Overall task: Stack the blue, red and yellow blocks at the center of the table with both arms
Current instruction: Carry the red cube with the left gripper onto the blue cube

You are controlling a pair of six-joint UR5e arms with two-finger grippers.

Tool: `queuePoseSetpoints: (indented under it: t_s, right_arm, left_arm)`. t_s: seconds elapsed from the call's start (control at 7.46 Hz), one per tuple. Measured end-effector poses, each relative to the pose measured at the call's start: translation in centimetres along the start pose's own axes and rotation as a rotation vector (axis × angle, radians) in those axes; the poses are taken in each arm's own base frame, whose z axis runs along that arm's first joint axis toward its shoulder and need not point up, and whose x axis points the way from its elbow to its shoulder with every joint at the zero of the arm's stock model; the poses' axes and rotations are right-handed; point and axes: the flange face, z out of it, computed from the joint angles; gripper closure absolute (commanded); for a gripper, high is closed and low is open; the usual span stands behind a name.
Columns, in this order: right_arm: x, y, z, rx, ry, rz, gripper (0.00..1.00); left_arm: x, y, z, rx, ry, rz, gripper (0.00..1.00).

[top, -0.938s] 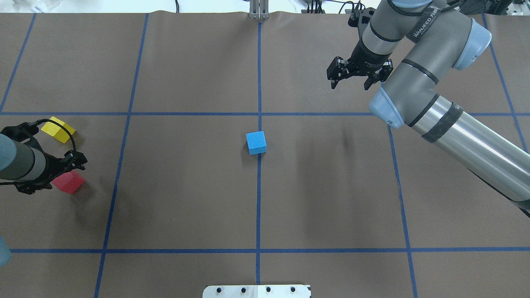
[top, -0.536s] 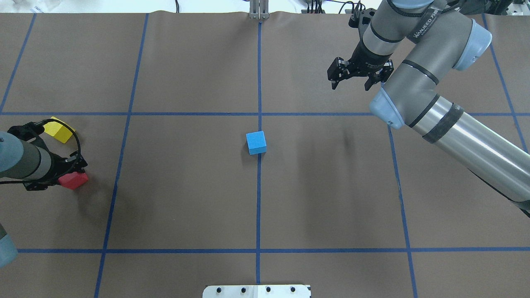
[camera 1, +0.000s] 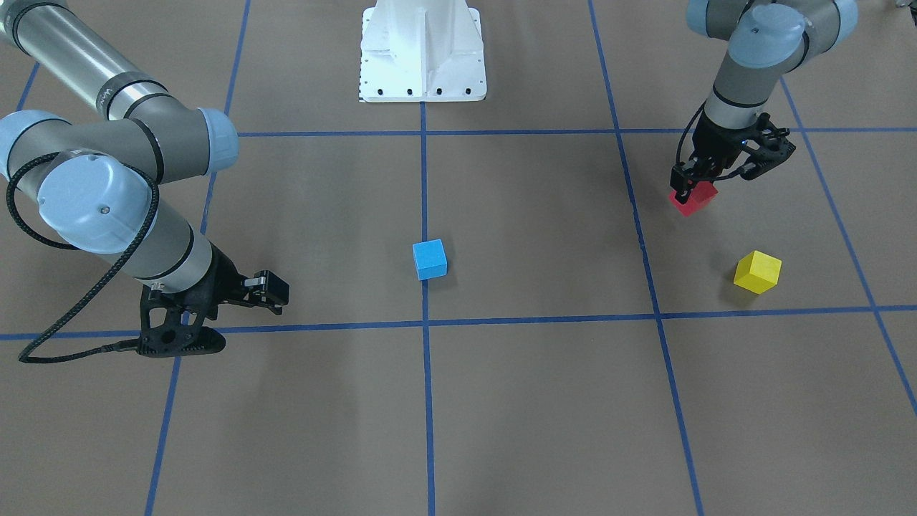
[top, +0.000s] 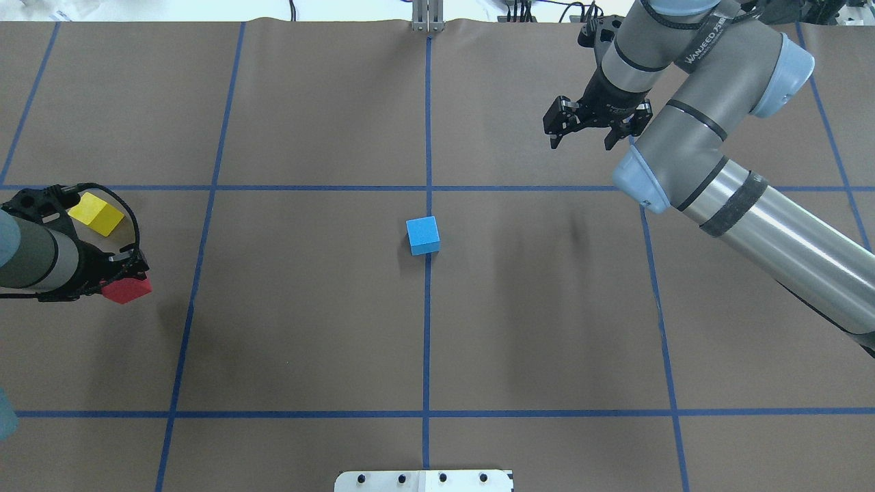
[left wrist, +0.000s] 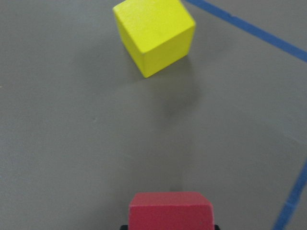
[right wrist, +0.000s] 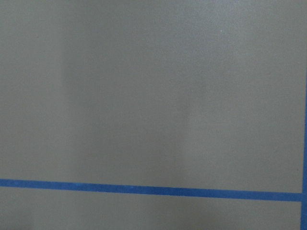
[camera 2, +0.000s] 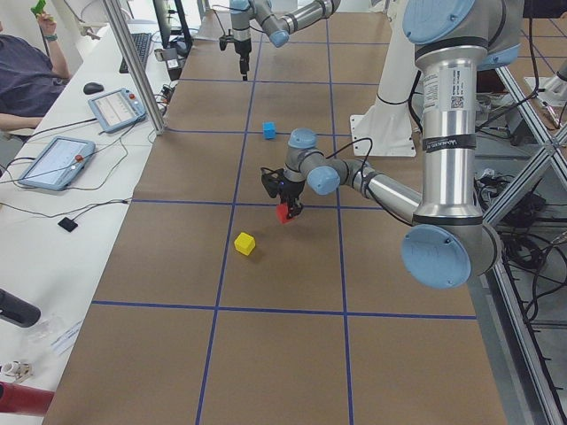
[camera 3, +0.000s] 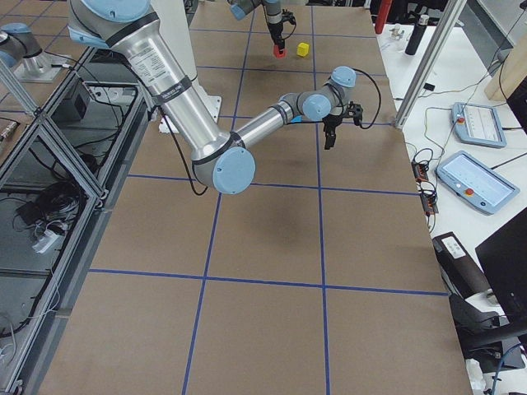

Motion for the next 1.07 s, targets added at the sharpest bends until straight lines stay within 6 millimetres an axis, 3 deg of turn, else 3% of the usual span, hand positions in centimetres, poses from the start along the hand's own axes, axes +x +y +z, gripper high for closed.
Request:
queuePoseSetpoints:
  t_s: [0.13, 0.27, 0.4, 0.54, 0.8, 1.07]
  right_arm:
    - [0.1, 0.0, 0.0, 0.0, 0.0, -0.002, 0.0]
    - [0.2, 0.1, 0.1, -0.001, 0.001, -0.002, 0.0]
    - [0.3, 0.1, 0.1, -0.001, 0.002, -0.002, 0.0]
    - [0.4, 0.1, 0.1, -0.001, 0.002, -0.002, 0.0]
    - [0.4, 0.1, 0.2, -0.001, 0.002, -0.002, 0.0]
    - [0.5, 0.0, 0.1, 0.0, 0.001, -0.002, 0.0]
  left_arm:
    - [4.3, 0.2, -3.0, -0.001, -0.01, 0.086, 1.0]
    - [10.8, 0.2, -5.8, -0.005, -0.023, 0.152, 1.0]
    - [18.7, 0.4, -8.3, -0.014, -0.037, 0.184, 1.0]
    - [24.8, 1.1, -9.8, -0.024, -0.037, 0.204, 1.0]
    - [33.2, 2.8, -9.1, -0.043, -0.006, 0.243, 1.0]
    - [40.0, 4.6, -7.3, -0.059, 0.034, 0.253, 1.0]
